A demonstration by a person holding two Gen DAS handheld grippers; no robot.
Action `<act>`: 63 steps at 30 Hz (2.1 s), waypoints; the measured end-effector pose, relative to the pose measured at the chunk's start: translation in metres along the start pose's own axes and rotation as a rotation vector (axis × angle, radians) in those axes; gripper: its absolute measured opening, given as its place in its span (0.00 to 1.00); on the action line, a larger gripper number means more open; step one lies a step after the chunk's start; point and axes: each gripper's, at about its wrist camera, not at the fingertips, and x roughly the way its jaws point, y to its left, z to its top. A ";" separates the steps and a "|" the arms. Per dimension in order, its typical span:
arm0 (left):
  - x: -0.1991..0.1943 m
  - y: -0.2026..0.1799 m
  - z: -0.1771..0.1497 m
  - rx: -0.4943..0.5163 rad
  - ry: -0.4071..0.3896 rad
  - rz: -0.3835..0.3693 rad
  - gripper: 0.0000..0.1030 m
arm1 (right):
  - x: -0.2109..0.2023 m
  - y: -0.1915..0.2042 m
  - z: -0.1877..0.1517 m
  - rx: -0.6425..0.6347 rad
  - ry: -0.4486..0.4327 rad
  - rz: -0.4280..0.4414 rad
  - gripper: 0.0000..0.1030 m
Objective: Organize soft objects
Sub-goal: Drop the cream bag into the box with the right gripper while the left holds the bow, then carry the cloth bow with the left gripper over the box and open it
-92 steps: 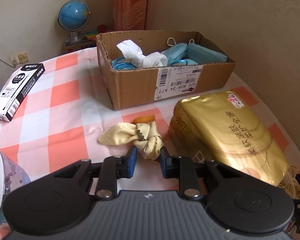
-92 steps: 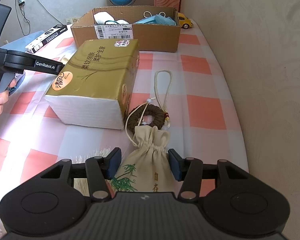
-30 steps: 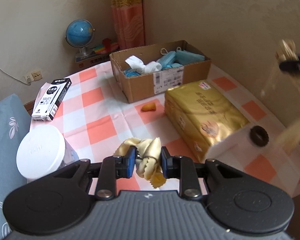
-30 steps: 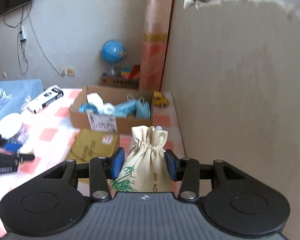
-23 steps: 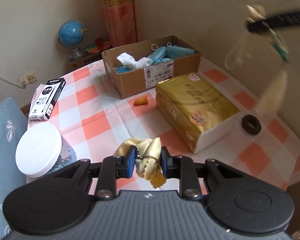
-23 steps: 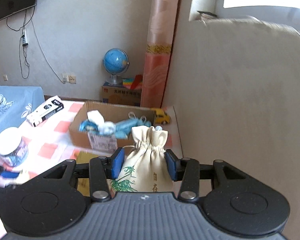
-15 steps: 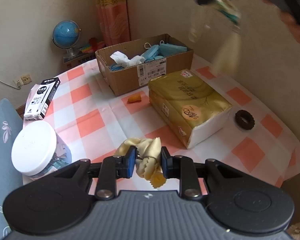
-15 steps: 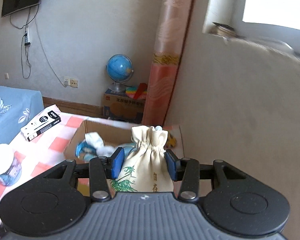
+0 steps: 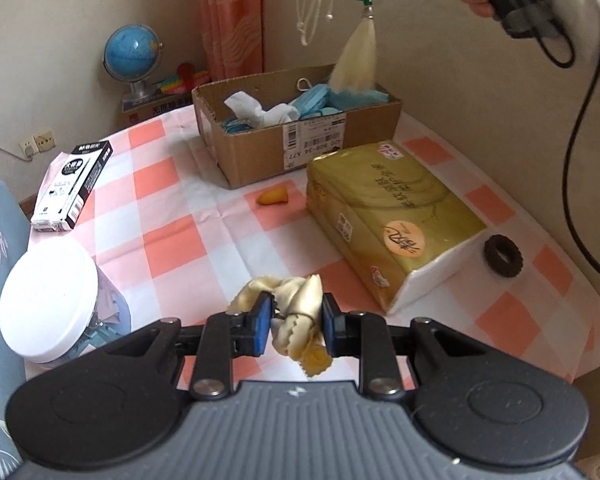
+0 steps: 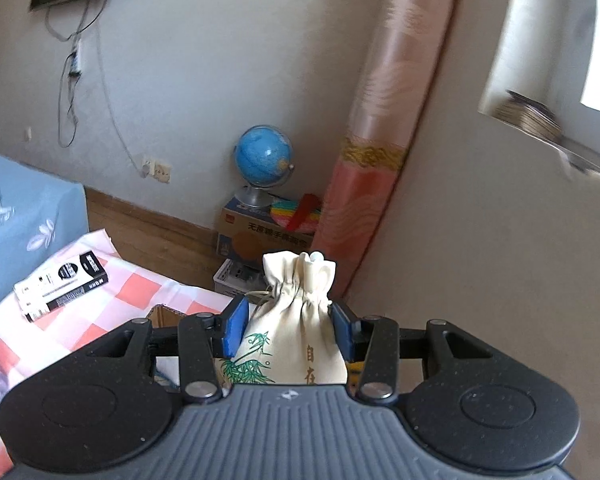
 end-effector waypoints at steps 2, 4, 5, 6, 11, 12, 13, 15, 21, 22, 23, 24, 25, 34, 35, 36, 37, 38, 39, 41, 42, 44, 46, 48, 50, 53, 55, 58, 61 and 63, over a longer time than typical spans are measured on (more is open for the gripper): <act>0.004 0.003 0.000 -0.005 0.008 0.002 0.24 | 0.013 0.004 0.002 -0.036 0.001 0.004 0.49; 0.008 0.005 0.000 -0.006 0.016 0.005 0.24 | 0.028 0.008 -0.002 -0.068 0.026 0.003 0.49; 0.009 0.006 0.001 -0.004 0.018 0.006 0.24 | 0.035 0.009 -0.006 -0.075 0.044 0.002 0.49; 0.010 0.007 0.001 -0.002 0.019 0.008 0.24 | 0.043 0.011 -0.011 -0.082 0.067 0.003 0.49; 0.012 0.008 0.003 0.001 0.020 0.011 0.24 | 0.072 0.010 -0.039 -0.047 0.175 0.029 0.72; 0.011 0.008 0.003 0.002 0.017 0.011 0.24 | 0.076 0.009 -0.042 -0.033 0.192 0.024 0.74; 0.010 0.007 0.003 0.003 0.015 0.010 0.24 | 0.078 0.007 -0.043 -0.018 0.209 0.019 0.75; 0.009 0.007 0.004 0.003 0.014 0.014 0.24 | 0.076 0.003 -0.044 0.030 0.207 0.028 0.76; 0.003 0.006 0.010 0.006 0.006 0.022 0.24 | 0.048 -0.005 -0.046 0.113 0.186 0.035 0.83; 0.002 0.006 0.012 0.006 0.005 0.024 0.24 | 0.041 -0.005 -0.047 0.117 0.184 0.033 0.83; 0.000 0.006 0.014 0.007 0.005 0.028 0.24 | 0.037 -0.007 -0.047 0.122 0.186 0.033 0.83; -0.001 0.006 0.016 0.009 0.004 0.032 0.24 | 0.030 -0.007 -0.049 0.130 0.187 0.031 0.83; -0.002 0.005 0.018 0.013 0.001 0.035 0.24 | 0.023 -0.007 -0.050 0.135 0.186 0.029 0.86; -0.009 0.004 0.039 0.024 -0.021 0.061 0.24 | -0.037 -0.009 -0.084 0.206 0.168 0.020 0.86; -0.009 0.004 0.042 0.022 -0.022 0.063 0.24 | -0.042 -0.009 -0.089 0.215 0.167 0.025 0.86; -0.009 0.004 0.044 0.020 -0.022 0.064 0.24 | -0.049 -0.008 -0.095 0.229 0.166 0.036 0.86; -0.009 0.005 0.047 0.018 -0.022 0.063 0.24 | -0.056 -0.006 -0.102 0.241 0.165 0.050 0.86; -0.009 0.005 0.051 0.017 -0.024 0.062 0.24 | -0.062 -0.004 -0.110 0.243 0.165 0.058 0.86; -0.008 0.005 0.053 0.018 -0.023 0.062 0.24 | -0.069 0.001 -0.119 0.238 0.166 0.062 0.86; -0.007 0.004 0.061 0.025 -0.019 0.063 0.24 | -0.080 0.009 -0.133 0.228 0.170 0.065 0.86; -0.005 0.004 0.066 0.029 -0.016 0.064 0.24 | -0.085 0.012 -0.142 0.227 0.175 0.064 0.86; -0.004 0.002 0.077 0.038 -0.020 0.064 0.24 | -0.093 0.018 -0.157 0.223 0.193 0.065 0.86; -0.002 0.003 0.089 0.047 -0.034 0.068 0.24 | -0.102 0.022 -0.172 0.226 0.188 0.037 0.86; 0.002 0.003 0.106 0.049 -0.046 0.076 0.24 | -0.110 0.023 -0.185 0.246 0.190 0.024 0.86; 0.009 0.005 0.123 0.047 -0.053 0.082 0.24 | -0.117 0.022 -0.199 0.275 0.195 0.017 0.86; 0.020 0.007 0.145 0.036 -0.065 0.093 0.24 | -0.123 0.022 -0.211 0.300 0.201 0.018 0.87; 0.029 0.006 0.160 0.034 -0.072 0.107 0.25 | -0.125 0.021 -0.217 0.314 0.203 0.010 0.91; 0.041 0.006 0.178 0.028 -0.074 0.117 0.26 | -0.126 0.016 -0.225 0.337 0.206 0.010 0.94; 0.053 0.008 0.191 0.002 -0.068 0.126 0.43 | -0.128 0.014 -0.229 0.339 0.208 -0.003 0.94; 0.057 0.010 0.196 -0.023 -0.068 0.135 0.79 | -0.127 0.013 -0.231 0.339 0.213 -0.006 0.94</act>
